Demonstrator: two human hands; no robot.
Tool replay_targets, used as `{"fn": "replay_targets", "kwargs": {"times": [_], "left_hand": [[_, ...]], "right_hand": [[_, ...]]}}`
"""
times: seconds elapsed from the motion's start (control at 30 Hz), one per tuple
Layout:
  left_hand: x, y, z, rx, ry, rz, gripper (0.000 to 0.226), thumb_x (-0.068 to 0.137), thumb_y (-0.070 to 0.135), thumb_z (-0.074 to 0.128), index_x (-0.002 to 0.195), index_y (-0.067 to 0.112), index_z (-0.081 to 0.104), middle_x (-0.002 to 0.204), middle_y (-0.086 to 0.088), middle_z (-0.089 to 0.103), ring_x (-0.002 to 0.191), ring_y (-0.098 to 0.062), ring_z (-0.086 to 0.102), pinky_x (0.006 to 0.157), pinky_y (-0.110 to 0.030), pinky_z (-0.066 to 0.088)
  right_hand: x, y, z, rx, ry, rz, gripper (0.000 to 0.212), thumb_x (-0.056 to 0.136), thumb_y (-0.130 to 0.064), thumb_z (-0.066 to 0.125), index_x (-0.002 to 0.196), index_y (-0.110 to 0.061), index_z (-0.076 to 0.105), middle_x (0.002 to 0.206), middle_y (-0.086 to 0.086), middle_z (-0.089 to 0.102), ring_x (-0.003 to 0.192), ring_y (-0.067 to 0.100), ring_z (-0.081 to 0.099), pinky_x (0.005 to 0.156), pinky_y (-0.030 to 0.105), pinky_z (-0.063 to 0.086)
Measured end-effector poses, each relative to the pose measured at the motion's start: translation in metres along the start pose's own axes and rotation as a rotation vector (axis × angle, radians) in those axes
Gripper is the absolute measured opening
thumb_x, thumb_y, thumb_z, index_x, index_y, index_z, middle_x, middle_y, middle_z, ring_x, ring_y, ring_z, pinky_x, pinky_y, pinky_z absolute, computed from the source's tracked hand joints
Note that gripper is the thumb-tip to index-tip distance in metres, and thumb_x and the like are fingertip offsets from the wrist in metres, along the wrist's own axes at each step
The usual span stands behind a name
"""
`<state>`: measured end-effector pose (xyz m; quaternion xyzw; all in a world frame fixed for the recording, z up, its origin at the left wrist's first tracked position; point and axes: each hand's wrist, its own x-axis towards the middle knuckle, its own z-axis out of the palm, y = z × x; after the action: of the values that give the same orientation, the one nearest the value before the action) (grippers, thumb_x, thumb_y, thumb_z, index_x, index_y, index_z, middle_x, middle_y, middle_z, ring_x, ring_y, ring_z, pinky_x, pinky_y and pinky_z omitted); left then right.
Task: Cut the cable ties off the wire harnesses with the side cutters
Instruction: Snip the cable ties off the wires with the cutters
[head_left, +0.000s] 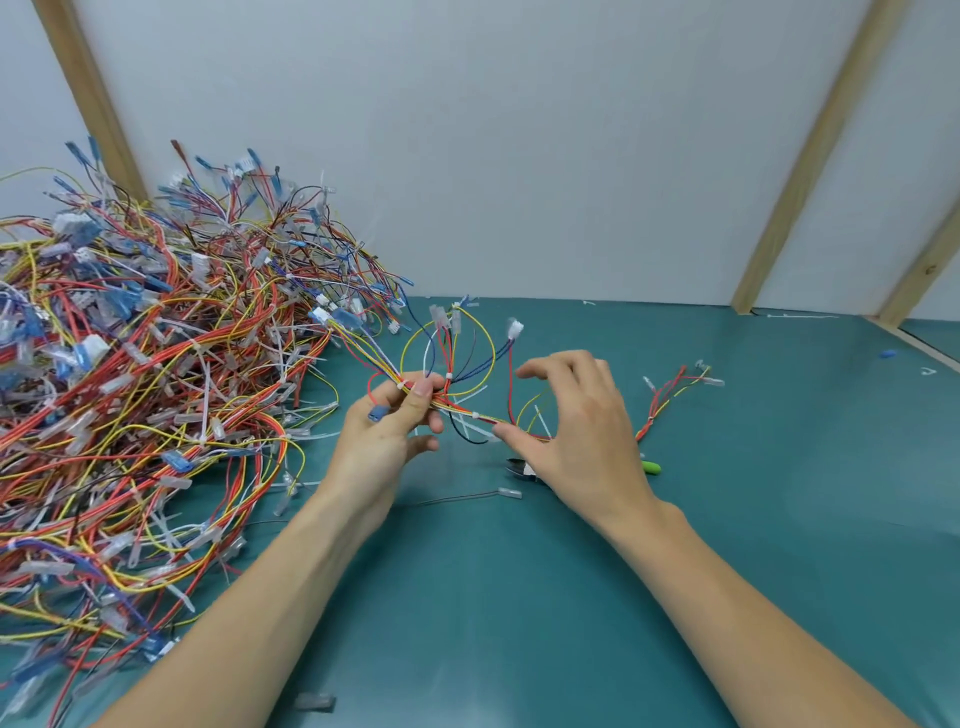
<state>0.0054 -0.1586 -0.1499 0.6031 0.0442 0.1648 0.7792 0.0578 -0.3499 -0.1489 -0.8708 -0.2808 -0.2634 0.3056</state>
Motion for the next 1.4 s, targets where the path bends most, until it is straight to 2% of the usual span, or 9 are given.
{"fn": "replay_targets", "kwargs": {"times": [0.13,0.3,0.5,0.57,0.63,0.73,0.93,1.13,1.4], "left_hand": [[0.003,-0.002,-0.003,-0.079,-0.023,0.020,0.021,0.087,0.029,0.061,0.097,0.014,0.070,0.078,0.008,0.065,0.060,-0.008,0.052,0.058,-0.020,0.049],[0.008,-0.003,-0.005,-0.189,-0.010,-0.016,0.018,0.086,0.029,0.062,0.097,0.016,0.070,0.080,0.010,0.064,0.058,-0.006,0.051,0.058,-0.020,0.050],[0.009,-0.006,-0.005,-0.255,0.034,-0.049,0.022,0.095,0.026,0.057,0.110,0.014,0.068,0.077,0.009,0.059,0.062,-0.006,0.053,0.063,-0.020,0.054],[0.009,-0.005,-0.006,-0.299,0.038,-0.054,0.027,0.090,0.029,0.059,0.110,0.014,0.068,0.073,0.008,0.056,0.063,-0.006,0.052,0.064,-0.020,0.054],[0.010,-0.004,-0.007,-0.333,0.032,-0.061,0.026,0.088,0.029,0.059,0.107,0.015,0.069,0.072,0.008,0.056,0.063,-0.005,0.052,0.064,-0.020,0.054],[0.011,-0.004,-0.006,-0.339,0.010,-0.065,0.023,0.090,0.030,0.058,0.103,0.015,0.071,0.069,0.007,0.055,0.061,-0.005,0.052,0.063,-0.020,0.054],[0.009,-0.001,-0.005,-0.170,0.106,0.069,0.032,0.089,0.031,0.063,0.110,0.009,0.072,0.076,0.009,0.062,0.064,-0.006,0.052,0.067,-0.021,0.054],[0.008,-0.002,-0.004,0.032,0.323,0.201,0.016,0.092,0.020,0.070,0.092,0.004,0.071,0.071,0.000,0.067,0.061,-0.012,0.064,0.058,-0.023,0.055],[0.010,-0.001,-0.008,0.123,0.296,0.148,0.011,0.098,0.018,0.063,0.090,0.018,0.070,0.078,0.008,0.072,0.079,-0.006,0.071,0.063,-0.024,0.056]], "right_hand": [[0.001,-0.003,0.002,-0.028,0.176,0.032,0.061,0.069,-0.045,0.091,0.107,-0.015,0.054,0.108,-0.003,0.050,0.099,0.022,0.047,0.082,0.040,0.046],[0.000,0.003,0.004,-0.044,0.253,0.025,0.070,0.067,-0.048,0.091,0.114,-0.017,0.050,0.113,-0.003,0.050,0.104,0.021,0.045,0.086,0.037,0.044],[-0.002,0.012,0.011,0.158,0.007,0.302,0.103,0.069,-0.048,0.091,0.147,-0.031,0.025,0.137,-0.009,0.050,0.120,0.015,0.054,0.097,0.039,0.048],[-0.001,0.019,0.010,0.081,-0.092,0.290,0.082,0.079,-0.049,0.083,0.146,-0.028,0.042,0.133,-0.011,0.060,0.121,0.017,0.055,0.103,0.036,0.042],[-0.001,0.022,0.009,0.021,-0.141,0.196,0.043,0.091,-0.045,0.074,0.129,-0.027,0.066,0.125,-0.012,0.068,0.127,0.017,0.055,0.108,0.031,0.035],[0.000,0.020,0.010,0.074,-0.231,0.113,0.019,0.099,-0.033,0.066,0.114,-0.026,0.075,0.118,-0.012,0.071,0.128,0.012,0.053,0.115,0.042,0.033],[-0.002,0.017,0.008,0.217,-0.192,0.089,0.015,0.104,-0.022,0.057,0.093,-0.022,0.066,0.088,-0.014,0.064,0.092,0.012,0.056,0.088,0.037,0.046],[-0.001,0.005,0.003,0.223,-0.111,0.066,0.019,0.106,-0.023,0.049,0.087,-0.023,0.054,0.070,-0.008,0.049,0.070,0.014,0.048,0.063,0.030,0.035],[-0.001,-0.009,-0.004,0.330,-0.106,0.130,0.024,0.108,-0.021,0.048,0.086,-0.022,0.056,0.056,-0.005,0.036,0.052,0.015,0.032,0.053,0.029,0.024]]}}
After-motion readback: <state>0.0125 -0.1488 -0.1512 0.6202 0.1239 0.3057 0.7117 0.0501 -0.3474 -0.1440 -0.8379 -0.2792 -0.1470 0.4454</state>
